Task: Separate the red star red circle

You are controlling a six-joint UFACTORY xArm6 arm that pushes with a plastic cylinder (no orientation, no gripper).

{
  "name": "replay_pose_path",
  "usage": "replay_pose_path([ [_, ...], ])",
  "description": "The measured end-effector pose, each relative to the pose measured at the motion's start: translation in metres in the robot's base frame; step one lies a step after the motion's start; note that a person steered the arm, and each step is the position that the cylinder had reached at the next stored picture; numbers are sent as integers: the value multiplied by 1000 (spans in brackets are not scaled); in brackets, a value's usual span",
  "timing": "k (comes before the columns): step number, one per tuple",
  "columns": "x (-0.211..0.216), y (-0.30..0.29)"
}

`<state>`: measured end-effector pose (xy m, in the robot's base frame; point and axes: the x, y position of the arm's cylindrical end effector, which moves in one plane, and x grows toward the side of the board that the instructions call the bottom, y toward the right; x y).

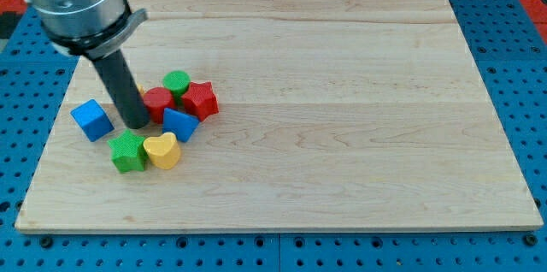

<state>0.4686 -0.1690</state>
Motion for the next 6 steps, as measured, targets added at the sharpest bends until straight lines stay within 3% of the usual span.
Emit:
replay_pose_path([
  [1, -8, 15],
  [3, -17, -31],
  [6, -19, 138],
])
